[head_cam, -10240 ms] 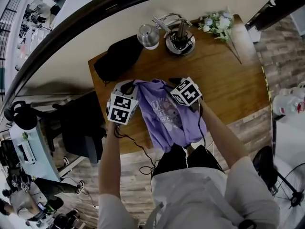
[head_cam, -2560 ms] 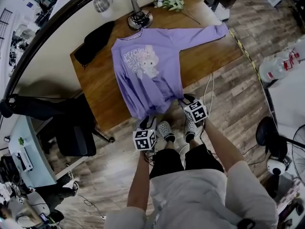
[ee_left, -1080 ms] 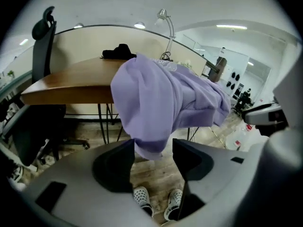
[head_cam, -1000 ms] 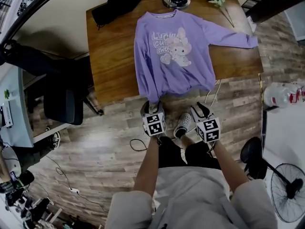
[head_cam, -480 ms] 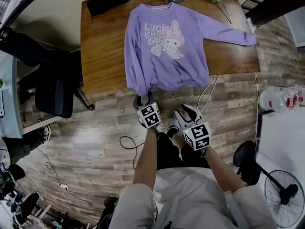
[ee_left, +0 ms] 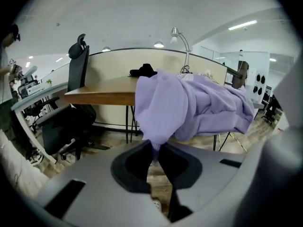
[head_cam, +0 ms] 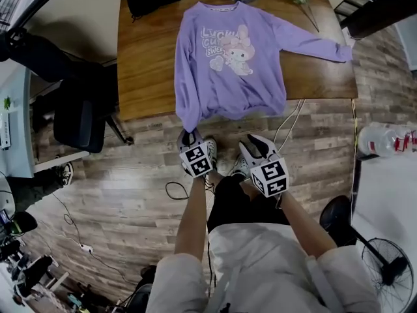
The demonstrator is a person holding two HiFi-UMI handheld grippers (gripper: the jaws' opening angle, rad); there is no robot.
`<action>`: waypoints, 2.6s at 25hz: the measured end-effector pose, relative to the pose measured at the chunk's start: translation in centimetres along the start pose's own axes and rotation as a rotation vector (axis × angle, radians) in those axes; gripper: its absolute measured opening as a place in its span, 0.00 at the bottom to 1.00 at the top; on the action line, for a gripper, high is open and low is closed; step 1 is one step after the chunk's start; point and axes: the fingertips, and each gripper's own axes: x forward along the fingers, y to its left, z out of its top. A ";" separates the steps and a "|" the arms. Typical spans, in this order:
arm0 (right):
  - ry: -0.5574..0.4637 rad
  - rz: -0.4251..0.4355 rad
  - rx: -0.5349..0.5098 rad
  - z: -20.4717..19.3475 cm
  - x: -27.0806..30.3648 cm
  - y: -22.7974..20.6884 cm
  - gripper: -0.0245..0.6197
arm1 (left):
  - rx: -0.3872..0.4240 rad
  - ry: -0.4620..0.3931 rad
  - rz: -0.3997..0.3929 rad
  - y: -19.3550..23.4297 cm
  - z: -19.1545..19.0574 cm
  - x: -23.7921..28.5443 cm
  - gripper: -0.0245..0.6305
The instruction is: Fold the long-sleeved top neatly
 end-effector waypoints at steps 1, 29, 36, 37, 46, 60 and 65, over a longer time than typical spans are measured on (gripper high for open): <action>-0.009 0.011 -0.010 0.6 0.2 0.4 0.24 | 0.016 0.002 0.001 0.6 0.5 -0.6 0.11; -0.090 0.146 -0.050 16.3 2.6 3.9 0.20 | 0.623 -0.134 0.099 14.2 24.4 -7.2 0.11; -0.084 0.101 -0.038 20.9 9.7 7.0 0.20 | 0.654 -0.158 0.042 20.8 29.1 -2.9 0.11; -0.085 0.091 -0.032 21.7 10.8 7.4 0.20 | 0.660 -0.158 0.032 21.7 29.9 -2.0 0.11; -0.044 -0.031 0.057 24.3 17.9 6.9 0.20 | 0.787 -0.240 -0.020 26.0 39.0 4.5 0.11; 0.051 -0.182 0.188 21.9 21.3 3.2 0.20 | 0.705 -0.042 0.123 36.1 29.8 12.9 0.11; 0.100 -0.221 0.229 19.5 20.8 1.9 0.20 | 0.635 0.110 0.111 37.9 23.7 15.1 0.12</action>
